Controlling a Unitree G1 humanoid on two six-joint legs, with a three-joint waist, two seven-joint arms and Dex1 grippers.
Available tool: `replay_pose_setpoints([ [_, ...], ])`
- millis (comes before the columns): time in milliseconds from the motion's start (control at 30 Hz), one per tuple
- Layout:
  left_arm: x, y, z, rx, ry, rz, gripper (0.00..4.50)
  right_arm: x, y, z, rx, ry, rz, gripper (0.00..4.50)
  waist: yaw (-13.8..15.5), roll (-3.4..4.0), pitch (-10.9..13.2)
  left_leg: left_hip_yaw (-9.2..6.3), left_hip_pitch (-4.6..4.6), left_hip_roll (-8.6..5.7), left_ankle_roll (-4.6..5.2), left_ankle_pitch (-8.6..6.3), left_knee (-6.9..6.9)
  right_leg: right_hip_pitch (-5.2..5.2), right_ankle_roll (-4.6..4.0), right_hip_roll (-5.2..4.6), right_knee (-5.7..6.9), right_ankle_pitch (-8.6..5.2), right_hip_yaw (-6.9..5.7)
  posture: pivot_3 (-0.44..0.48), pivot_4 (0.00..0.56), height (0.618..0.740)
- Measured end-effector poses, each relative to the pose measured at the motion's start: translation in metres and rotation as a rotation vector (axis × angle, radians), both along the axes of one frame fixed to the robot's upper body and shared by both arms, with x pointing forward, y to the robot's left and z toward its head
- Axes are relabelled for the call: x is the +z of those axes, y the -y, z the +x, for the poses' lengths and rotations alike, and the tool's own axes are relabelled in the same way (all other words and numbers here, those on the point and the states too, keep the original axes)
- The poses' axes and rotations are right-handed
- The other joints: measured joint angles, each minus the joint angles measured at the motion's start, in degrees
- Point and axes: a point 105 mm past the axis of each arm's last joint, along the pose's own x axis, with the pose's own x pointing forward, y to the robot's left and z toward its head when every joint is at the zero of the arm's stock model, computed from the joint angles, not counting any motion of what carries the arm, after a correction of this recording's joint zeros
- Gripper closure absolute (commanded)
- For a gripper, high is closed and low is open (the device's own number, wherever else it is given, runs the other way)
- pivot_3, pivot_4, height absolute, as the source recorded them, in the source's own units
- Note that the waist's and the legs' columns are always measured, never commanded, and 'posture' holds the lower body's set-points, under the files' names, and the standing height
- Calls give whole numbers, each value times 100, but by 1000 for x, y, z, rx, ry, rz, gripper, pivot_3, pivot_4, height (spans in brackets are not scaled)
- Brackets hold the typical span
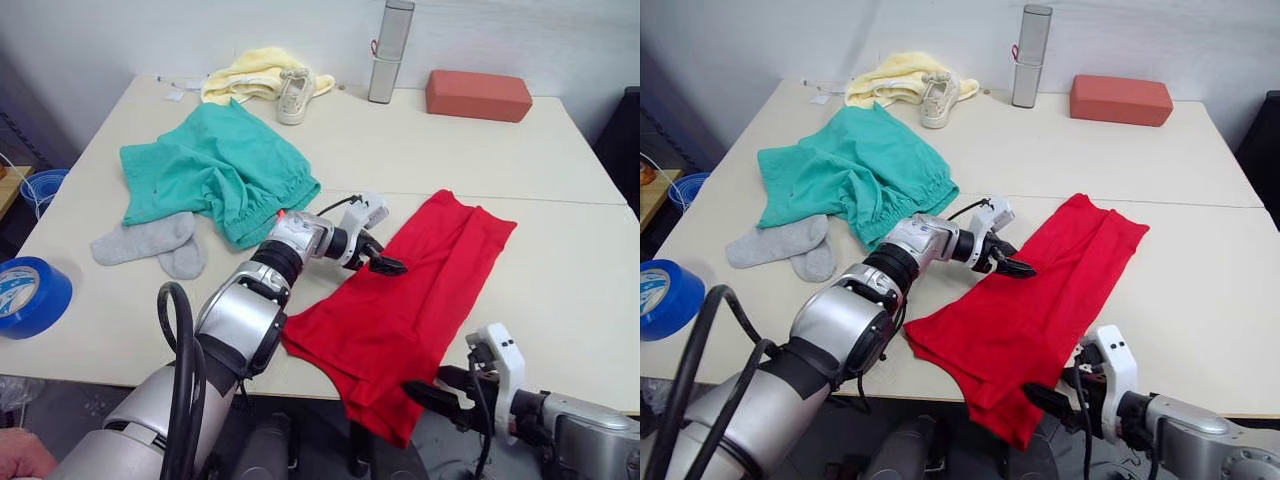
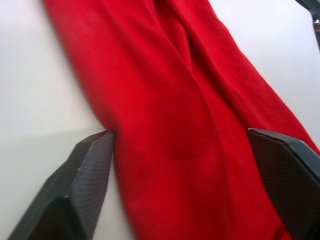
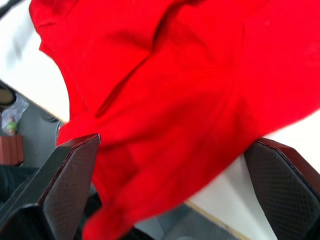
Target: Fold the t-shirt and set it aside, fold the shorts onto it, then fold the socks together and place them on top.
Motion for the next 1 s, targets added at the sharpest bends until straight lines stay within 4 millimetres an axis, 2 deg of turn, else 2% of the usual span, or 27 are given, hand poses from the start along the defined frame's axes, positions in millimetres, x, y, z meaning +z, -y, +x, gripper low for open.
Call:
replay_pose_setpoints([
  [67,-4,2,-2,-8,4,-1,1508,-1,-3,4,-13,8,-3,621,-7,-4,-3,0,0,0,-2,-1,0,0,0,0,0,0,2,0,150,740],
  [367,-17,-3,0,19,39,-3,4371,-7,7,16,-50,-1,-60,3776,-2,-5,-4,1,1,0,0,-1,-2,0,-1,0,-1,-1,1,0,150,740],
  [433,-19,-4,1,35,36,-19,4500,-7,10,17,-46,-5,-69,4470,5,-5,-4,1,0,0,2,-1,-2,0,-1,-1,-2,-1,0,0,150,740],
  [533,-19,-6,2,54,31,-41,4500,-7,11,19,-33,-4,-63,4470,3,-5,-4,3,1,0,4,0,-2,1,-1,0,-2,-1,0,0,150,740],
  [633,-20,-14,7,115,9,-102,4500,-5,22,23,-15,-13,-94,4470,-17,-5,-4,7,2,0,7,1,2,2,-1,0,1,0,3,0,150,740],
  [733,-17,-31,18,207,14,-135,4500,4,43,36,-56,17,-131,4470,-58,-5,-4,7,5,0,6,3,2,2,-1,0,7,1,3,0,150,740],
  [800,-14,-40,23,253,35,-137,4500,10,50,45,-63,46,-137,4470,-66,-4,-4,6,6,0,5,4,0,2,-1,1,8,1,2,0,150,740],
  [1000,-12,-62,20,368,42,-164,4500,25,65,65,-37,92,-154,4470,-67,-2,-3,8,2,0,-1,5,0,0,-1,1,5,1,3,0,150,740],
])
